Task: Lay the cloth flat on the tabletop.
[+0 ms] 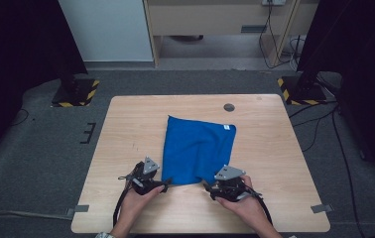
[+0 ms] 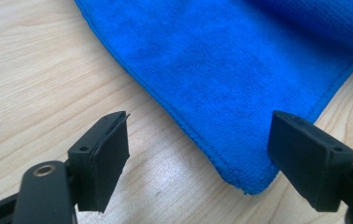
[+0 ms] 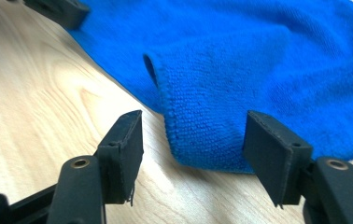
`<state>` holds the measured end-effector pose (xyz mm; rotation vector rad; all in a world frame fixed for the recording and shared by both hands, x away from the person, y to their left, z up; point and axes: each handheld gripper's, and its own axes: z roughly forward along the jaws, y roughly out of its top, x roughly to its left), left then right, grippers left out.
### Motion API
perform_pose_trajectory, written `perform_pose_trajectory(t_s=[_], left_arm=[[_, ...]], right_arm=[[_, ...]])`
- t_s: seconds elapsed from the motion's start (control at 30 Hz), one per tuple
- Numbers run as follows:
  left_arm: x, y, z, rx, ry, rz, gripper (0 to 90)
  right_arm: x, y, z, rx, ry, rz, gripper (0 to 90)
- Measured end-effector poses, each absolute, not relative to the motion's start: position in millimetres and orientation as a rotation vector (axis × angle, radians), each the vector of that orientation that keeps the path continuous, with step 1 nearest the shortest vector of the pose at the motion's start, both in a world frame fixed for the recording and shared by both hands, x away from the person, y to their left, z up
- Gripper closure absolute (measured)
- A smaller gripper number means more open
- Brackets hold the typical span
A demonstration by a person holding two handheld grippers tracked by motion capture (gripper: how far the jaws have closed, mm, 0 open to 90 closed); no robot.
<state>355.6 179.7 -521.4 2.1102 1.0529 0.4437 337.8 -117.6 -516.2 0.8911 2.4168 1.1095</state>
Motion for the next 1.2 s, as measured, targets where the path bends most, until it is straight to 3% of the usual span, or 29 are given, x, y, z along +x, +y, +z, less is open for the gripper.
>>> perform_pose_trajectory(t_s=[0.2, 0.4, 0.93, 1.2], left_arm=[[356.8, 178.2, -525.2, 2.141, 1.057, 0.422, 24.6], [357.3, 179.5, -526.8, 2.162, 1.074, 0.415, 36.6], [359.7, 180.7, -524.5, 2.17, 1.048, 0.403, 81.5], [360.6, 185.0, -520.2, 2.152, 1.075, 0.426, 86.5]], right_arm=[[341.0, -119.7, -519.2, 0.927, 2.394, 1.041, 43.9], [344.8, -128.4, -515.4, 0.975, 2.342, 1.036, 46.5], [354.4, -147.9, -511.2, 1.049, 2.297, 1.023, 46.6], [352.3, -148.0, -513.1, 1.055, 2.339, 1.029, 48.8]])
